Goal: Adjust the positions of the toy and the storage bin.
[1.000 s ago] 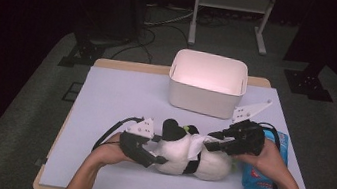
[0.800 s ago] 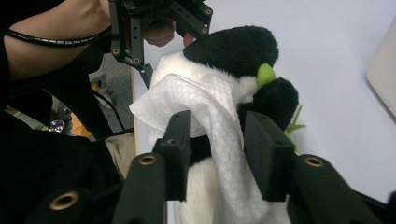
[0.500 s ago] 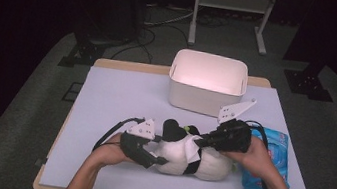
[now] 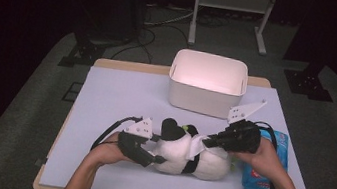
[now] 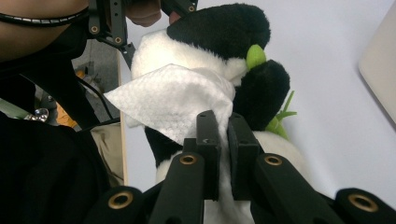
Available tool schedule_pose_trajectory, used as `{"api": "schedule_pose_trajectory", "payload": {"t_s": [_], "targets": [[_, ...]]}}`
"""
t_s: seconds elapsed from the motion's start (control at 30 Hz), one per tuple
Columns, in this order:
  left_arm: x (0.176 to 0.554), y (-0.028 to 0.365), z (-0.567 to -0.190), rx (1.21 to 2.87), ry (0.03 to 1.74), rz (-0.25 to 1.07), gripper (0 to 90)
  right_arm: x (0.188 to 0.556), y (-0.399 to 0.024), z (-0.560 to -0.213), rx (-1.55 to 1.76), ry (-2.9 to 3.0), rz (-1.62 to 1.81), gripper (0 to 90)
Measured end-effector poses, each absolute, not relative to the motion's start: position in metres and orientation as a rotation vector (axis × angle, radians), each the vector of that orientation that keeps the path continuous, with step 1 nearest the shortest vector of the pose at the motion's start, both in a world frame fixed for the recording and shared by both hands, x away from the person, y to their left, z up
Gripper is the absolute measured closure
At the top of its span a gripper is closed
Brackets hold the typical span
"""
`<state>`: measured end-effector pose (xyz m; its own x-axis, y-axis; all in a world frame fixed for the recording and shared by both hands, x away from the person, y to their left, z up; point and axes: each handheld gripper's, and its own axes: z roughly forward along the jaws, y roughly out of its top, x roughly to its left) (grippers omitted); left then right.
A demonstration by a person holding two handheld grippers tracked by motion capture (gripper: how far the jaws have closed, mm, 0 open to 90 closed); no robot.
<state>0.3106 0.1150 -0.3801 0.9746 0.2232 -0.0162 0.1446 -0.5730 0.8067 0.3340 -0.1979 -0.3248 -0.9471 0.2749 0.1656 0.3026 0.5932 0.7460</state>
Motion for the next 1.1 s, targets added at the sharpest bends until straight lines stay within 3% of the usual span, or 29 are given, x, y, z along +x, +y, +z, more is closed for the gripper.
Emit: {"api": "schedule_pose_trajectory", "payload": {"t_s": [0.43,0.9,1.1], "targets": [[0.307,0.106,-0.380,2.194,0.242,0.128,34.7,0.338,-0.168,-0.318,-0.434,-2.775,-1.319,84.5],[0.310,0.109,-0.384,2.178,0.260,0.087,33.1,0.333,-0.208,-0.332,-0.539,-2.768,-1.301,84.6],[0.312,0.111,-0.386,2.174,0.281,0.033,26.8,0.327,-0.211,-0.336,-0.545,-2.772,-1.300,84.7]]}}
